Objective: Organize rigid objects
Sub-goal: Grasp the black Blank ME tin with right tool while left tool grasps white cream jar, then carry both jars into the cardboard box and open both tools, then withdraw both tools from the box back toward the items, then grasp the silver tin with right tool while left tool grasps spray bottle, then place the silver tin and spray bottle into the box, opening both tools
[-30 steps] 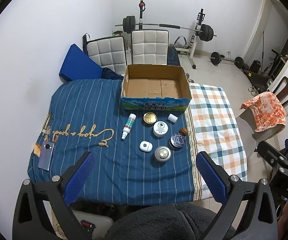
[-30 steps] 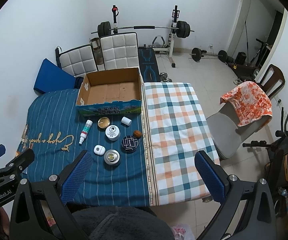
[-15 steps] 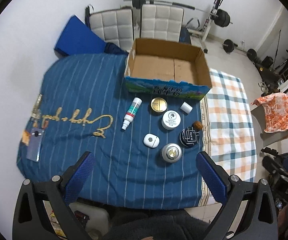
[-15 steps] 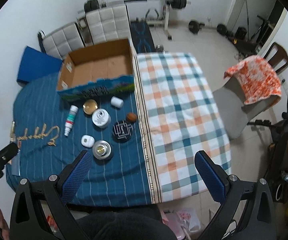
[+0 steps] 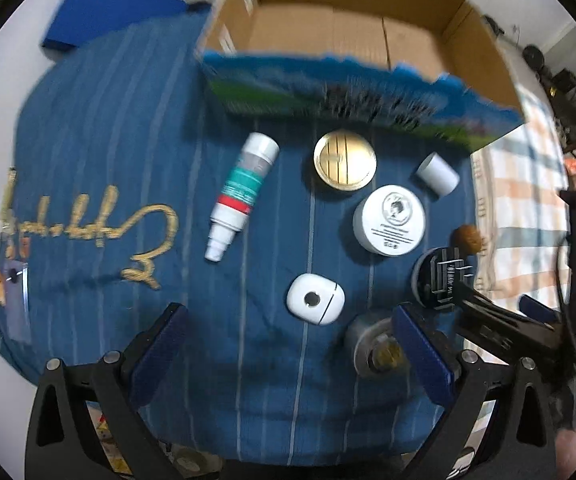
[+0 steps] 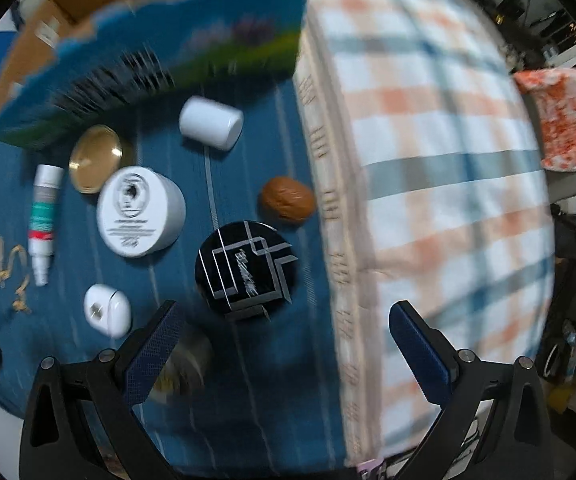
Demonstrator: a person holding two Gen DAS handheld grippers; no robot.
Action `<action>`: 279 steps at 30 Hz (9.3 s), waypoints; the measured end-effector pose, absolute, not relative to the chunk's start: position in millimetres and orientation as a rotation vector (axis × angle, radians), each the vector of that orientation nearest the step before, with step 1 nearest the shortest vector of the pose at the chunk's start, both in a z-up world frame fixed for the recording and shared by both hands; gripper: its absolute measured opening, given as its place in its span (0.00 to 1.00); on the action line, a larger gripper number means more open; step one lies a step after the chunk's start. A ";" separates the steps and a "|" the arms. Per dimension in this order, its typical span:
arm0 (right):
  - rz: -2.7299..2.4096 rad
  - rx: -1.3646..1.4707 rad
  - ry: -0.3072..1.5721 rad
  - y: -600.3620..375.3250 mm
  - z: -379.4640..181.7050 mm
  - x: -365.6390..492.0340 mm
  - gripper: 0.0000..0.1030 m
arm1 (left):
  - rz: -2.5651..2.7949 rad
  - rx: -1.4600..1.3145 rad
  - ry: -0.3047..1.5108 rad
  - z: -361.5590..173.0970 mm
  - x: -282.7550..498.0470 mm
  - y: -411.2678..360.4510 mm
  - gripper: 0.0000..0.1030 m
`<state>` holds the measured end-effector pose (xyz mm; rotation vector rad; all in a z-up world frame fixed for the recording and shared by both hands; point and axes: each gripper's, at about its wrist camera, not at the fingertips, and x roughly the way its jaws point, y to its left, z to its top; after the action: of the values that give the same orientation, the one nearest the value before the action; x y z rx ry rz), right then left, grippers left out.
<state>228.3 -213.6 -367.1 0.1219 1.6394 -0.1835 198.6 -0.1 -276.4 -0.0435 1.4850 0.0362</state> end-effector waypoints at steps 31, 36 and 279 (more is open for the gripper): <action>-0.207 0.287 1.842 -259.8 -449.9 239.2 0.76 | -0.094 0.082 1.778 -424.5 302.4 -104.0 0.64; -0.119 0.258 1.861 -251.0 -455.3 237.1 0.76 | -0.115 0.162 1.750 -416.4 275.0 -99.2 0.64; 0.079 0.153 1.593 -129.0 -297.4 259.1 0.71 | -0.244 -0.004 1.373 -217.9 244.2 -6.4 0.29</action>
<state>259.1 -129.0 -297.4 0.1527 1.5926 0.0792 244.2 -6.4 -217.9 -0.0038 1.3731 -0.2437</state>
